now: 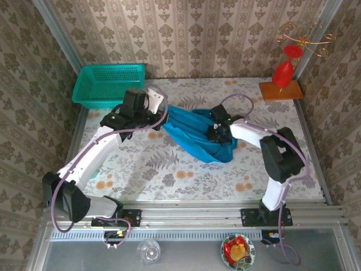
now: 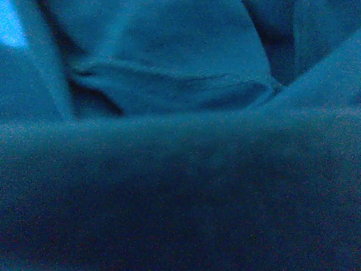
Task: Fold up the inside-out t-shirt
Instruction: Turn the T-shirt inside out at the center of the table.
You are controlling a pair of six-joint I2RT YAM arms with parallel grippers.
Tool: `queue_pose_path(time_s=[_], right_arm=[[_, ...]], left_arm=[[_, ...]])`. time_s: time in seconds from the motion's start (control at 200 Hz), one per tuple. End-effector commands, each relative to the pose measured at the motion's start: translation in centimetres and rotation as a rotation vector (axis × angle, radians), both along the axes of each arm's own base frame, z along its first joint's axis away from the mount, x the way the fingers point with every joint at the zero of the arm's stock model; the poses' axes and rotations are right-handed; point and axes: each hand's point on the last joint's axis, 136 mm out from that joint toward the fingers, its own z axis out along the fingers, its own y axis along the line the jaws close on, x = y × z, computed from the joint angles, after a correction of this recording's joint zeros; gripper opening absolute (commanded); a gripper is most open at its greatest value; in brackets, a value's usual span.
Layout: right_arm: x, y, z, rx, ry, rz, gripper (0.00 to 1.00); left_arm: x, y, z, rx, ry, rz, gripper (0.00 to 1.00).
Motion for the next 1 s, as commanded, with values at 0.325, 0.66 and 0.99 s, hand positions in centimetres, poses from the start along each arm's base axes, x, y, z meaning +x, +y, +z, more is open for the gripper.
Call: queue_pose_path(time_s=[0.325, 0.66, 0.99], right_arm=[[-6.8, 2.5, 12.1, 0.221, -0.017, 0.254, 0.0], [-3.9, 1.9, 7.1, 0.157, 0.057, 0.103, 0.43], [-6.2, 1.7, 3.8, 0.155, 0.146, -0.006, 0.52]], left_arm=[[1.9, 2.7, -14.7, 0.197, 0.289, 0.128, 0.0], [-0.5, 4.1, -14.8, 0.231, 0.315, 0.14, 0.28], [-1.5, -3.9, -6.4, 0.063, 0.186, -0.111, 0.43]])
